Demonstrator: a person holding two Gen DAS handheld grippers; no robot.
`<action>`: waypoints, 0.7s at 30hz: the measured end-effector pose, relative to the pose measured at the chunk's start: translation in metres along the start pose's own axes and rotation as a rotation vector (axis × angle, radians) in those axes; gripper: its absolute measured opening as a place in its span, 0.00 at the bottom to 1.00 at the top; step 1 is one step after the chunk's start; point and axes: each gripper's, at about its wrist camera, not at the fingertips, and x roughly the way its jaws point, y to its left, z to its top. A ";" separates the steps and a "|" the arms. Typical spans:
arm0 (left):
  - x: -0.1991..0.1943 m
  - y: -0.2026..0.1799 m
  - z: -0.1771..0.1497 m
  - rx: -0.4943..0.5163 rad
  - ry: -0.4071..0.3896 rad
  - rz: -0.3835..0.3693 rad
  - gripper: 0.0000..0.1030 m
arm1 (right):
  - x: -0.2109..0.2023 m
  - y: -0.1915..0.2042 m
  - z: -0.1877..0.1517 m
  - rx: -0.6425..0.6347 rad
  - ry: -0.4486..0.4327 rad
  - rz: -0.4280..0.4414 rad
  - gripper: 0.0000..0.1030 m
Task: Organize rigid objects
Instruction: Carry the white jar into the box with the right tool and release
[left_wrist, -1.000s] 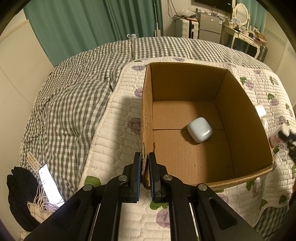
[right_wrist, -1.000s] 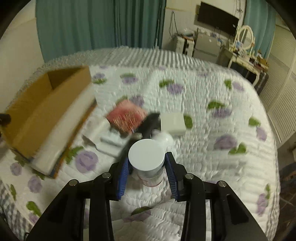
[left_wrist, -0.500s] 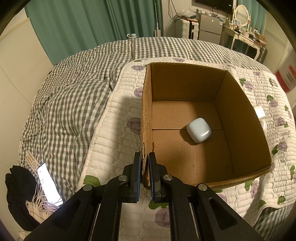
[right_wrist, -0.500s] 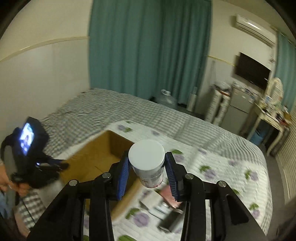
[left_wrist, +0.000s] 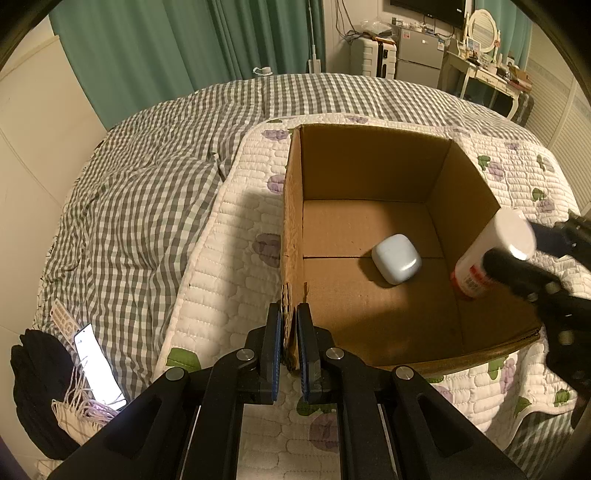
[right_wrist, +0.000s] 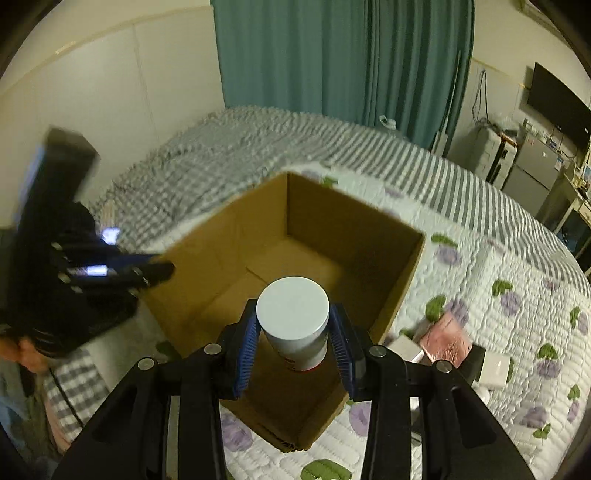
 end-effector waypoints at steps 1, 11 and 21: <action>0.000 0.000 0.000 0.000 0.000 0.001 0.08 | 0.004 0.000 0.000 -0.002 0.011 -0.005 0.36; 0.000 0.000 0.000 0.001 0.004 -0.002 0.08 | 0.032 0.007 -0.006 -0.039 0.082 -0.033 0.36; 0.001 0.000 -0.001 -0.001 0.003 -0.002 0.08 | 0.006 -0.003 0.000 0.070 -0.012 0.143 0.57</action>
